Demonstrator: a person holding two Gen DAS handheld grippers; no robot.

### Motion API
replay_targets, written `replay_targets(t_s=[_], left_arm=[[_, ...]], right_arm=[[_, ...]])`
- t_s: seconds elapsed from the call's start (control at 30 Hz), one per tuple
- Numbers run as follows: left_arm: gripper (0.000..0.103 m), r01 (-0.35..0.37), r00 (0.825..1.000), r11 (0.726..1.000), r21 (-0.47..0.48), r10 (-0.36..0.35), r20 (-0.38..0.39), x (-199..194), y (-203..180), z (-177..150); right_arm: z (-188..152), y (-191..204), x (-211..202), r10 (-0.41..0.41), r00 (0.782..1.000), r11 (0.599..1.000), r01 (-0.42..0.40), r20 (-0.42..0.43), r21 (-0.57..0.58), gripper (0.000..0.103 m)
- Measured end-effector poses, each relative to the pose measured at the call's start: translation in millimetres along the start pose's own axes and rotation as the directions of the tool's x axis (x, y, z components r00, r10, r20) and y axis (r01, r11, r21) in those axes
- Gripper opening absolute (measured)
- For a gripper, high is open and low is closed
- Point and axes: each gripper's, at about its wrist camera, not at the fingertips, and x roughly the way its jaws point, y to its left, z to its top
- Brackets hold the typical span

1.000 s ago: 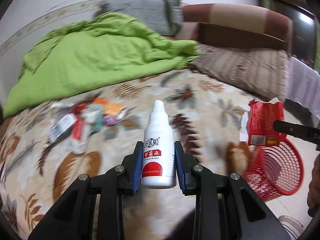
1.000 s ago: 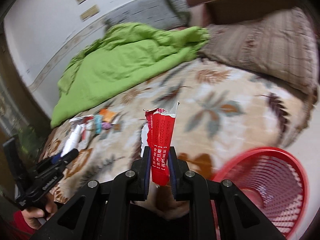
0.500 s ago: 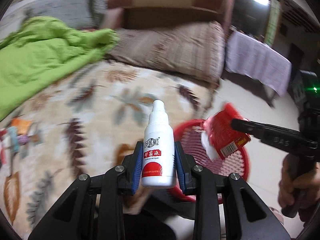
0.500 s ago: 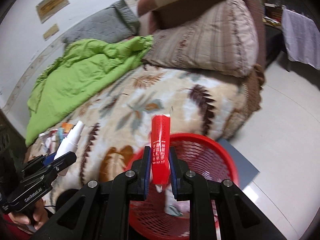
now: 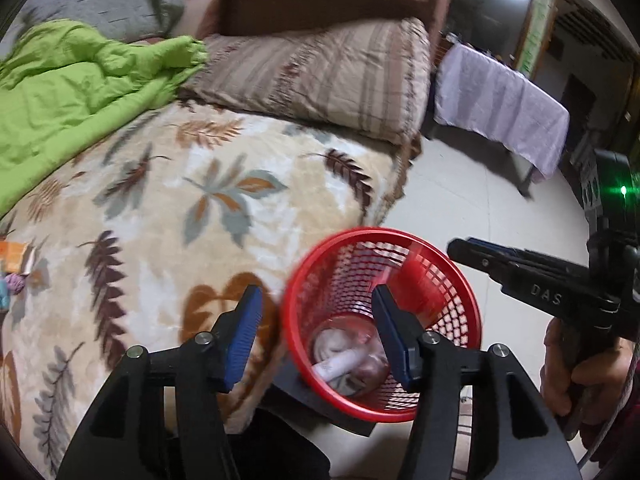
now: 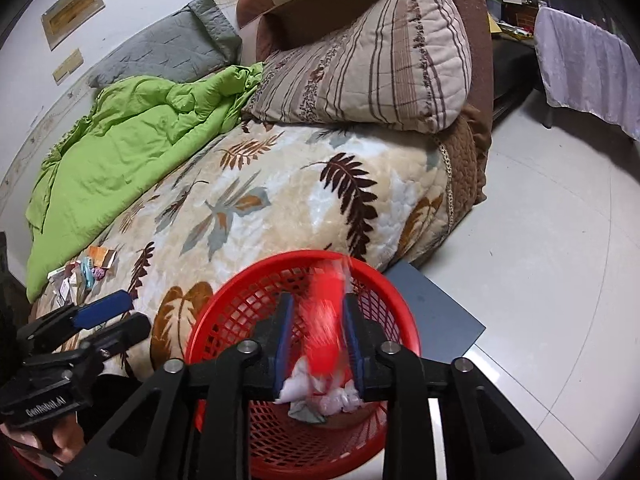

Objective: Collect trash
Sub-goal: 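Carry both items over the red basket and open both tools to drop them, then grasp the white packet with red label with the left tool while the right tool approaches the teal packet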

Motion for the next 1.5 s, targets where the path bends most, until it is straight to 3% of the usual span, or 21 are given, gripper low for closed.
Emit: replay_targets(t_s=[0.07,0.37,0.6,0.73,0.83,1.0,1.13,1.23,1.33,1.5], left_arm=[[0.056,-0.012,1.000,1.000,-0.018,0.012,0.008,-7,11,3],[0.056,-0.086,0.994,0.989,-0.118,0.093,0.051,-34,61,-1],[0.056,-0.157,0.982,0.966,-0.204,0.174,0.070,-59,108,-13],[0.056,-0.212,0.969,0.942,-0.260,0.237,0.069,-73,142,-23],[0.057,-0.284,0.946,0.913,-0.294,0.316,0.068,-87,175,-33],[0.063,-0.439,0.884,0.830,-0.344,0.467,0.000,-102,249,-57],[0.063,-0.505,0.851,0.760,-0.409,0.517,-0.090,-101,315,-74],[0.063,-0.511,0.847,0.738,-0.440,0.519,-0.113,-94,345,-78],[0.063,-0.478,0.870,0.755,-0.449,0.479,-0.119,-80,366,-75],[0.063,-0.486,0.871,0.753,-0.443,0.461,-0.171,-48,390,-73]], right_arm=[[0,6,2,-0.020,1.000,1.000,0.020,-0.001,-0.018,0.042],[-1,46,11,0.084,0.996,0.993,-0.085,-0.020,-0.076,0.043],[4,110,34,0.186,0.981,0.966,-0.194,-0.063,-0.170,0.044],[2,155,45,0.243,0.966,0.930,-0.259,-0.091,-0.260,0.044],[-1,184,49,0.284,0.954,0.904,-0.301,-0.101,-0.302,0.044],[0,219,61,0.325,0.935,0.867,-0.354,-0.140,-0.352,0.049],[-1,242,73,0.341,0.924,0.841,-0.381,-0.171,-0.383,0.051],[-2,258,81,0.350,0.918,0.829,-0.397,-0.189,-0.395,0.052],[-3,269,87,0.355,0.913,0.815,-0.408,-0.203,-0.411,0.053],[-4,282,96,0.360,0.904,0.801,-0.425,-0.229,-0.422,0.053]])
